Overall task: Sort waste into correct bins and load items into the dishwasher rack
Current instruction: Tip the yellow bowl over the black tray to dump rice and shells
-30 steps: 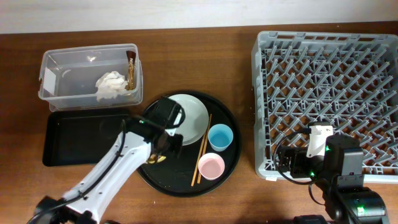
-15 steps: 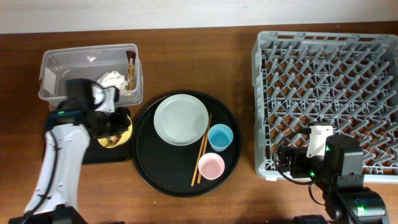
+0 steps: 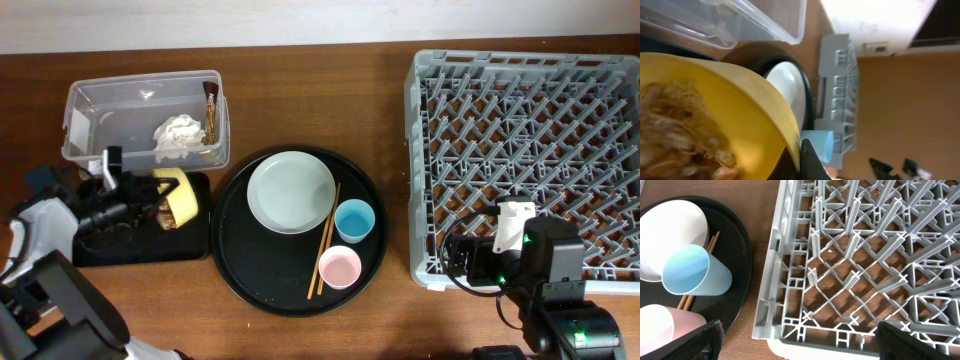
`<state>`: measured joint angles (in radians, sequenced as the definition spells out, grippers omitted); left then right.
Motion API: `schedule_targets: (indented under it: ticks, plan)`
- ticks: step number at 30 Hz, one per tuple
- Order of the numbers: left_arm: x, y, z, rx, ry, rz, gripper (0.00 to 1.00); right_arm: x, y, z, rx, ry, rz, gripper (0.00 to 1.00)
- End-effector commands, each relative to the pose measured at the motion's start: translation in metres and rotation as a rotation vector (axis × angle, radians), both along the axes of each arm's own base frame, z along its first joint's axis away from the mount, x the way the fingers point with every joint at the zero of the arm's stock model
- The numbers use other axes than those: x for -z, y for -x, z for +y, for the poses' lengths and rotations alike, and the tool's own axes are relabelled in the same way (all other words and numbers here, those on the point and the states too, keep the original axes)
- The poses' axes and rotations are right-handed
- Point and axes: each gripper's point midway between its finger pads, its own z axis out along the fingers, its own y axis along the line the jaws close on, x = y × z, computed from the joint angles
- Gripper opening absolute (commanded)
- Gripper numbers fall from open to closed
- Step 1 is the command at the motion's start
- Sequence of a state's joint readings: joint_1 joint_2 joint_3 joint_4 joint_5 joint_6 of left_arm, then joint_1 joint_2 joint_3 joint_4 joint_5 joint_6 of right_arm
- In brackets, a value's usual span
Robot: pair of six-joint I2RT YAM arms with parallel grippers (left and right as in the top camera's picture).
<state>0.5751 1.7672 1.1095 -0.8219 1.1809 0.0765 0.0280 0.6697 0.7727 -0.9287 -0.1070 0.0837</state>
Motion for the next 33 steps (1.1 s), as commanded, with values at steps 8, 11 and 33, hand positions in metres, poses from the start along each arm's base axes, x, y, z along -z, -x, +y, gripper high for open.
schedule_targets:
  ticks: [8,11,33]
  plan:
    - [-0.052,-0.002,0.027,-0.067,0.237,-0.209,0.0,-0.007,-0.001,0.002,-0.001,-0.011,-0.014,0.98]
    - [-0.055,-0.002,0.026,-0.068,0.255,-0.213,0.0,-0.007,-0.001,0.002,-0.001,-0.011,-0.014,0.98]
    - [-0.024,-0.005,0.043,-0.168,0.197,0.024,0.0,-0.006,0.0,0.002,-0.001,-0.011,-0.007,0.98]
